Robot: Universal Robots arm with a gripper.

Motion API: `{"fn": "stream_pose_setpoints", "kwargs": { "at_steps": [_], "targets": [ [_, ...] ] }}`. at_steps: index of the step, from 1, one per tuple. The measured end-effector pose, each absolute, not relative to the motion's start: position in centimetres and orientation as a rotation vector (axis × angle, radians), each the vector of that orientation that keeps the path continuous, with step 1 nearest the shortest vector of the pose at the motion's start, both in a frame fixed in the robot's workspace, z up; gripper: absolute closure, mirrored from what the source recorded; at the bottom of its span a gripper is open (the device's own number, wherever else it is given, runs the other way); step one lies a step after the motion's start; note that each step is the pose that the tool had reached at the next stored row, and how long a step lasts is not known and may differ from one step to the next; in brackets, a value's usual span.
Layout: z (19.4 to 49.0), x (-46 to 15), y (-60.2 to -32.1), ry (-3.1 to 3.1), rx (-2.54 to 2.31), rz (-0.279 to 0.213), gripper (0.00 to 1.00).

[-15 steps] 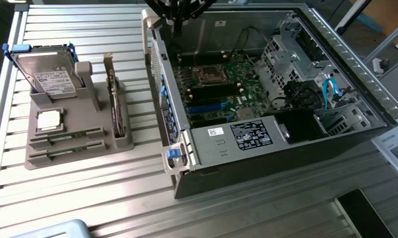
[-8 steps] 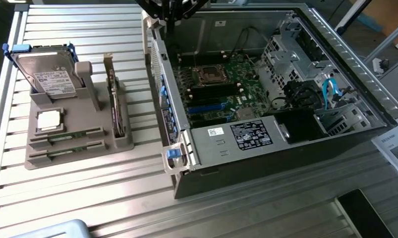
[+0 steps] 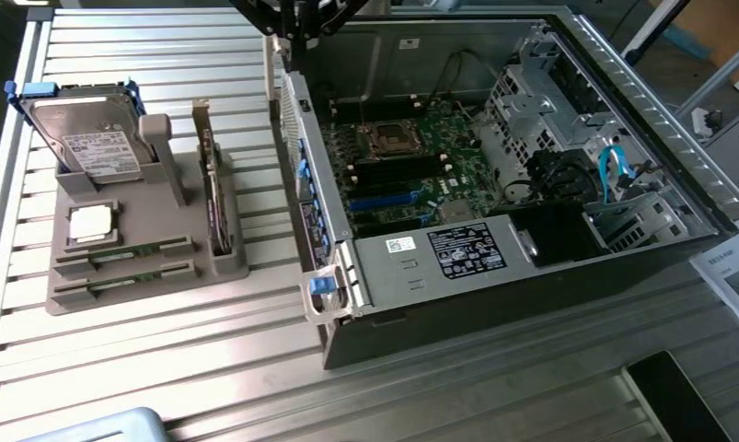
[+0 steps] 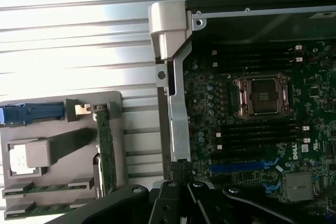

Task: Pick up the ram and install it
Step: 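Reach for the ram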

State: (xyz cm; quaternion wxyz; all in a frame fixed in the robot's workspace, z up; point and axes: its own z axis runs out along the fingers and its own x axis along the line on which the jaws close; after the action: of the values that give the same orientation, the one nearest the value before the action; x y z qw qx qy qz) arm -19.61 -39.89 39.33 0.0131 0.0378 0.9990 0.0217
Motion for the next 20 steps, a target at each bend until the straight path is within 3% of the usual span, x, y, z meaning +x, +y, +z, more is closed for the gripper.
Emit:
{"fn": "stream_pose_setpoints", "kwargs": {
  "at_steps": [20],
  "targets": [
    [39.3, -25.3, -39.9, 3.112, 0.118, 0.068, 0.89]
  ]
}}
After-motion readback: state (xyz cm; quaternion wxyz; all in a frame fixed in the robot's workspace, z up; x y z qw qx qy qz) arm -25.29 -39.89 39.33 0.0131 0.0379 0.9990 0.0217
